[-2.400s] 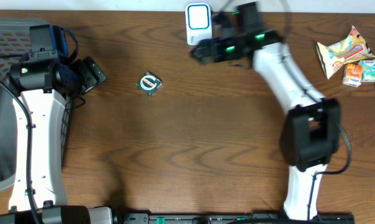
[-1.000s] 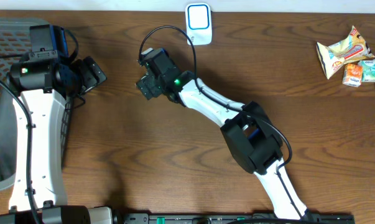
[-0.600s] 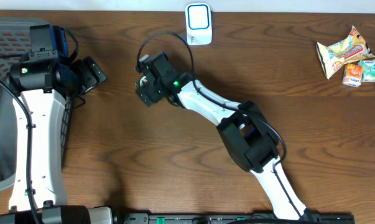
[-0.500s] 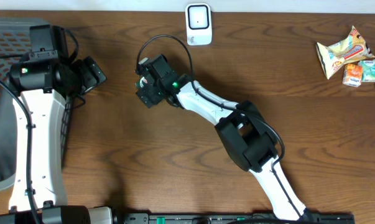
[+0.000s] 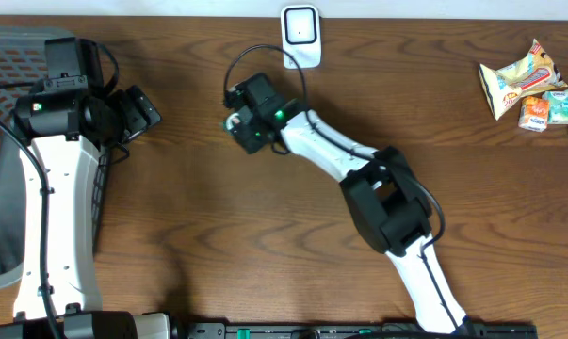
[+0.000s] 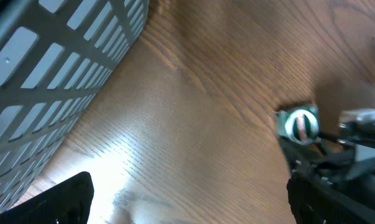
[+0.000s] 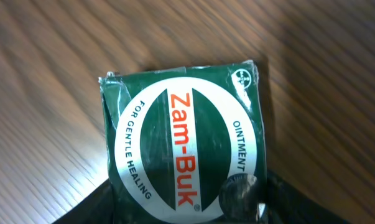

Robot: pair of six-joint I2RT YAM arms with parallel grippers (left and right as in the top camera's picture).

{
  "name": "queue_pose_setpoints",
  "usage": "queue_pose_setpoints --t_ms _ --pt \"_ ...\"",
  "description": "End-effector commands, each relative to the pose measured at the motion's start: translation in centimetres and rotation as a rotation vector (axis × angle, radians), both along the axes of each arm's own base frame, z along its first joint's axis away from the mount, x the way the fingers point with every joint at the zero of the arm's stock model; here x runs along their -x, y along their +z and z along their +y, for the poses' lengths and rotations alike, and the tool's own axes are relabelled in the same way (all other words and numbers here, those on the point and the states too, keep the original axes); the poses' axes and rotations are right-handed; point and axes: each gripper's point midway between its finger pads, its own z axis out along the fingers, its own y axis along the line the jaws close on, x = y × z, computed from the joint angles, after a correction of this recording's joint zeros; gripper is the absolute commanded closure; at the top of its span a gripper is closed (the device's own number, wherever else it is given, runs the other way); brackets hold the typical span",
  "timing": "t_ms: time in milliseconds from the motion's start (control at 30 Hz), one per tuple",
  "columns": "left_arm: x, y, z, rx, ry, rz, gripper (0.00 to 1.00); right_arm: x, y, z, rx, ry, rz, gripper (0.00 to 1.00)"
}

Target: Scan the item barcode

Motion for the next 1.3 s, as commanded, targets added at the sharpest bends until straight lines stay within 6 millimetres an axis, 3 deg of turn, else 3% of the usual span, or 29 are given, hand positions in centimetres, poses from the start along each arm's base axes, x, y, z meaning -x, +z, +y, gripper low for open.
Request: queue_pose_setpoints --t_ms 0,200,267,367,467,533,600,667,733,767,800,867,967,1067,1267 --pt "0.0 0.2 0.2 -0.002 0.012 -0.005 0.02 -0.8 3.0 -3.3 0.037 0.003 -0.019 0.43" --pt "0.0 0.2 0.2 -0.002 0.012 -0.005 0.02 0.7 4.8 -8.8 0.202 0.206 0.000 0.39" --pt "0.0 0.2 0.2 -0.002 0.012 -0.005 0.02 0.6 5.0 -11.3 0.273 0.241 0.005 0.30" --pt "0.0 0.2 0.2 -0.002 0.012 -0.005 0.02 -1.4 5.3 -15.3 0.326 0.044 0.008 0.30" --pt "0.0 0.2 0.2 -0.002 0.012 -0.005 0.02 -2.0 5.9 -16.6 0.214 -0.179 0.080 0.29" --pt "0.0 0.2 0.1 -0.002 0.012 -0.005 0.02 -1.7 6.2 -15.8 0.075 -0.303 0.172 0.25" --pt "0.0 0.2 0.2 -0.002 0.012 -0.005 0.03 -0.8 6.8 -13.7 -0.112 -0.396 0.314 0.23" --pt "0.0 0.2 0.2 -0.002 0.012 -0.005 0.02 0.3 8.0 -11.2 -0.287 -0.451 0.472 0.13" --pt "0.0 0.2 0.2 -0.002 0.012 -0.005 0.02 0.3 9.0 -9.5 -0.393 -0.490 0.544 0.28" --pt "0.0 0.2 0.2 -0.002 0.012 -0.005 0.02 0.1 9.2 -8.9 -0.418 -0.529 0.557 0.29" --pt "0.0 0.2 0.2 -0.002 0.012 -0.005 0.02 -0.2 9.2 -8.4 -0.426 -0.572 0.559 0.24" --pt "0.0 0.2 0.2 -0.003 0.012 -0.005 0.02 -0.5 8.8 -8.0 -0.402 -0.662 0.529 0.04" --pt "0.0 0.2 0.2 -0.002 0.012 -0.005 0.02 0.0 7.5 -7.7 -0.320 -0.835 0.480 0.06" --pt "0.0 0.2 0.2 -0.002 0.012 -0.005 0.03 0.5 6.8 -7.3 -0.252 -0.978 0.389 0.02" --pt "0.0 0.2 0.2 -0.002 0.012 -0.005 0.02 1.2 6.0 -6.9 -0.184 -1.153 0.200 0.01"
